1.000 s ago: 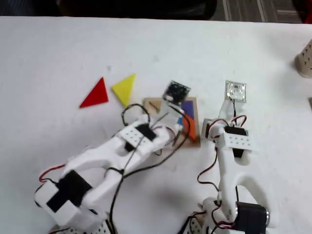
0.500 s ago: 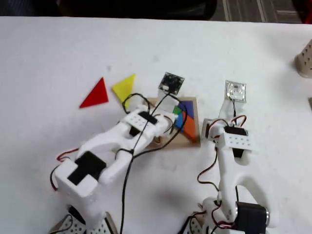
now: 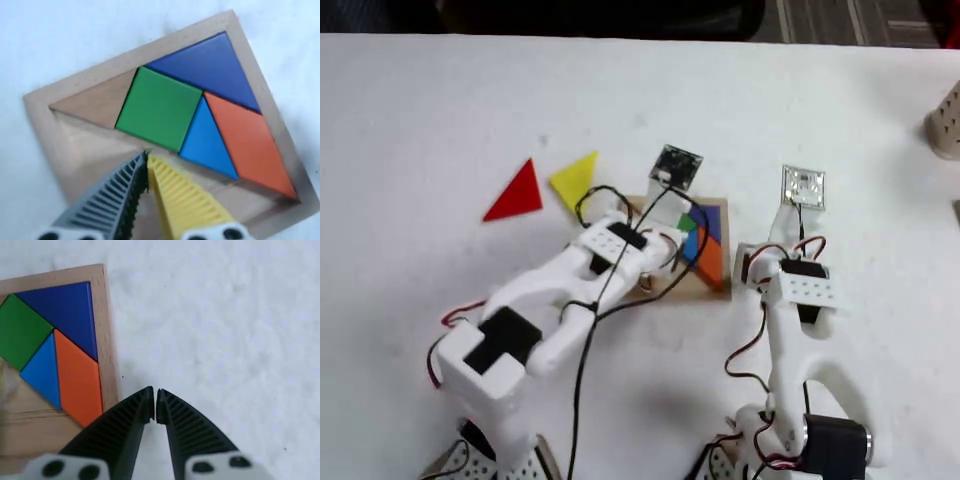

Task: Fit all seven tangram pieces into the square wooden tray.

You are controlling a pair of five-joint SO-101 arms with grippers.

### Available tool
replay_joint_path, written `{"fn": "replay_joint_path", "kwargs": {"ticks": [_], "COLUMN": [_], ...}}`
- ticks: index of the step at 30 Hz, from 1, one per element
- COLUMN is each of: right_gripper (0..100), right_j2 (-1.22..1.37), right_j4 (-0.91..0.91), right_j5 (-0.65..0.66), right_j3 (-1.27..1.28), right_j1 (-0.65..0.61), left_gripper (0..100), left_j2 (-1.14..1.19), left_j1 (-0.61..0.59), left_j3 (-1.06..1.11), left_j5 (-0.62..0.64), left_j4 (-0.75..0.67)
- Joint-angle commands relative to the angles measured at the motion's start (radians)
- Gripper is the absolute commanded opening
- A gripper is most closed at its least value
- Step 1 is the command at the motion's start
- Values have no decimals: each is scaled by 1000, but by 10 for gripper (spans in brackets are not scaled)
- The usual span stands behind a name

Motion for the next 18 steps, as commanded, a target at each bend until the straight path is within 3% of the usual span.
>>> {"fn": "replay_joint_path", "kwargs": {"ticks": [1, 6, 11, 18], "right_gripper": [20, 20, 19, 19], "right_j2": [-30, -30, -30, -30], "right_j4": [-19, -19, -19, -19], "right_j5": [14, 14, 14, 14], "right_j3": [-31, -31, -31, -31], "right_j1": [-7, -7, -7, -7], "left_gripper": [24, 24, 24, 24], "left_j2": [-124, -194, -116, -13], "left_j1": [2, 87, 168, 130], "left_j3": [-8, 83, 117, 5], "left_j5": [-8, -8, 0, 2], "left_j4": [52, 46, -112, -124]}}
